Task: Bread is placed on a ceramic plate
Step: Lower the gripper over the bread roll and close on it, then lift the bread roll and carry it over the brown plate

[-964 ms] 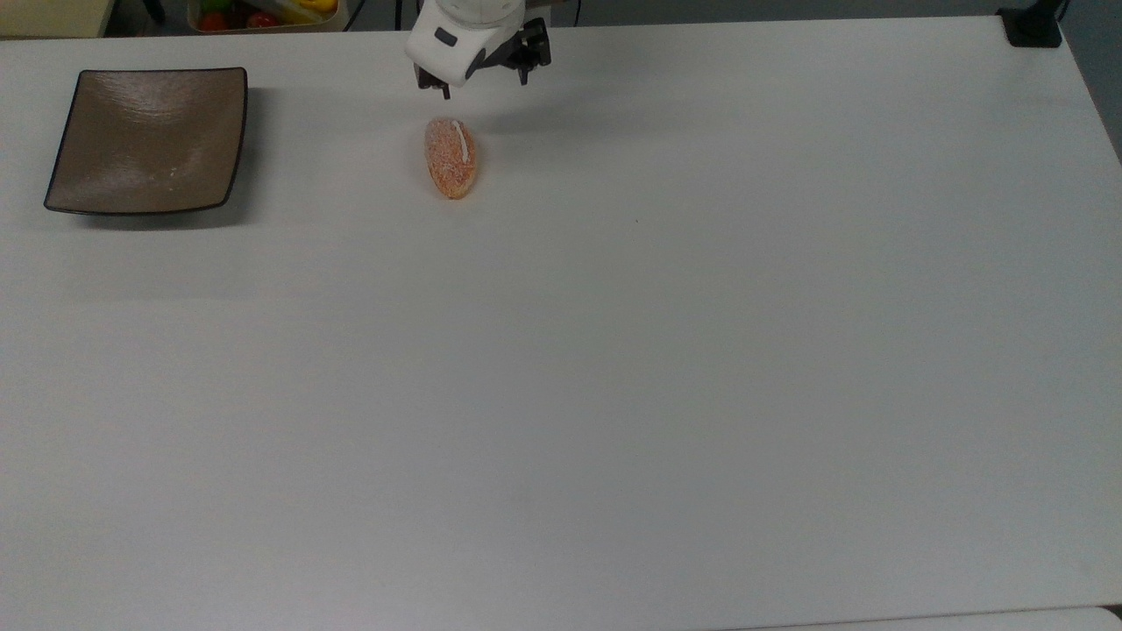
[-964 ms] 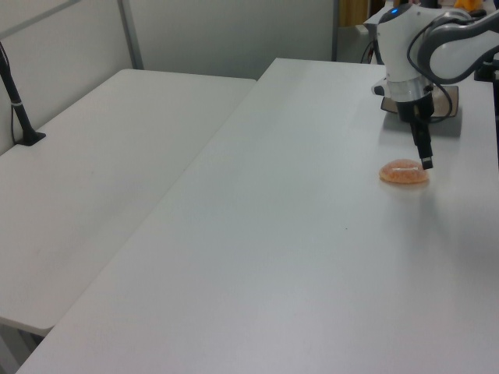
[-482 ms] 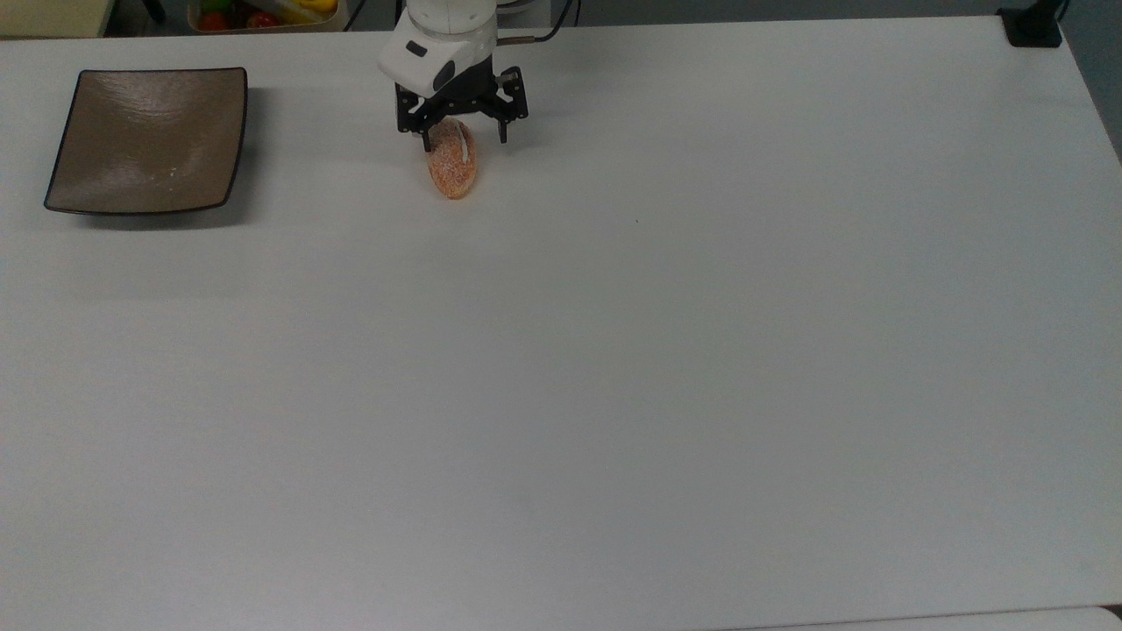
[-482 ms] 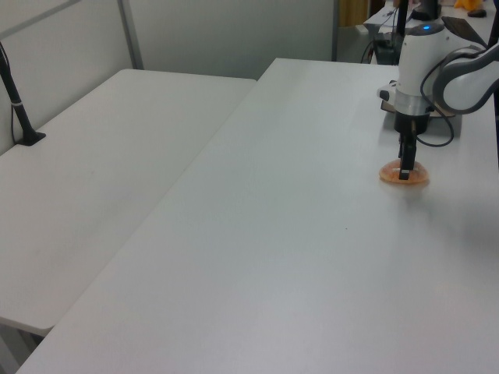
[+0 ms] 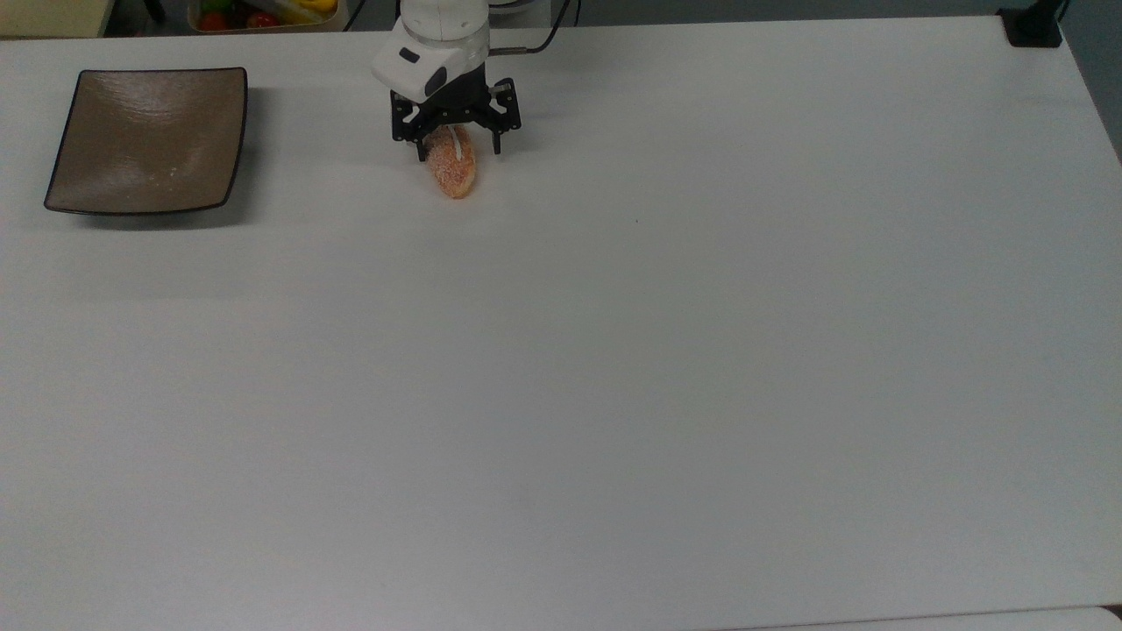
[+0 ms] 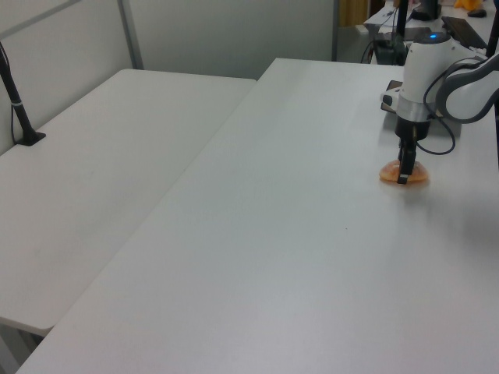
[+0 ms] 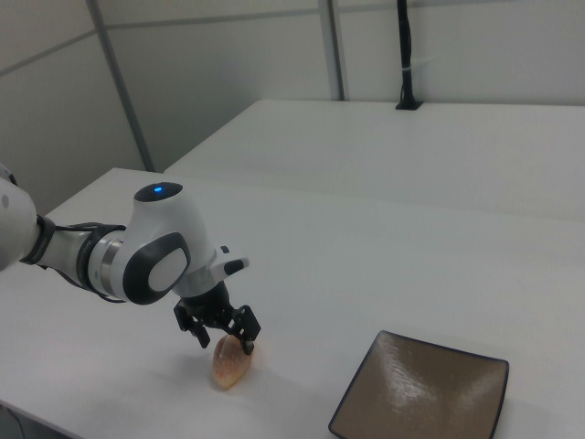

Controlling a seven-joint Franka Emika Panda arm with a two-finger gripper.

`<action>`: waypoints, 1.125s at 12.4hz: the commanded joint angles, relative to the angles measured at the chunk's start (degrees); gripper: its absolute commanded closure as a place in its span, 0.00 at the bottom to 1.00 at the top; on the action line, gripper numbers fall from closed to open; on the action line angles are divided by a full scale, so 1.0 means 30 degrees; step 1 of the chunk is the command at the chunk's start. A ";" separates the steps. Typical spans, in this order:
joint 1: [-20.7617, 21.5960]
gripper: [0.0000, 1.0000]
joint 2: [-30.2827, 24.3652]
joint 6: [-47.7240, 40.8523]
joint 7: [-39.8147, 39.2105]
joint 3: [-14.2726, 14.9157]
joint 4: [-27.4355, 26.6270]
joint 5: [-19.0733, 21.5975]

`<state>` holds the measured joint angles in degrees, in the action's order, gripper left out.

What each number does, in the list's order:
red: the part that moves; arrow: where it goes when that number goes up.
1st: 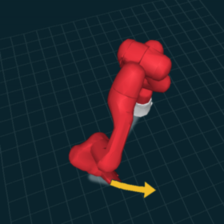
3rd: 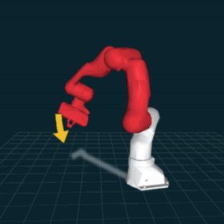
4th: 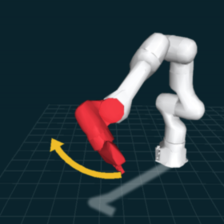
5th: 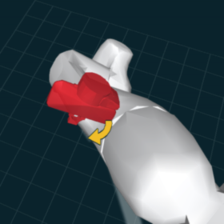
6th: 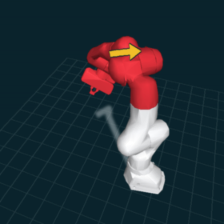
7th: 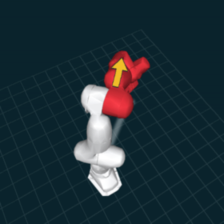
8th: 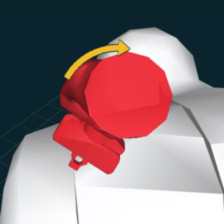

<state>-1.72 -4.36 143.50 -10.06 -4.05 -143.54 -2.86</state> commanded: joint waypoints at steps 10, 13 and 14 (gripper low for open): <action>-0.0247 1.00 -0.0011 -0.2797 -0.0427 -0.0086 0.1172 -0.0305; -0.0247 1.00 -0.0392 -0.7063 -0.0426 -0.0057 0.4210 -0.0189; -0.0247 1.00 -0.0392 -0.9024 -0.0426 0.0089 0.5791 -0.0043</action>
<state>-2.05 -4.58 127.92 -10.71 -4.05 -134.92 -2.91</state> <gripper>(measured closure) 0.784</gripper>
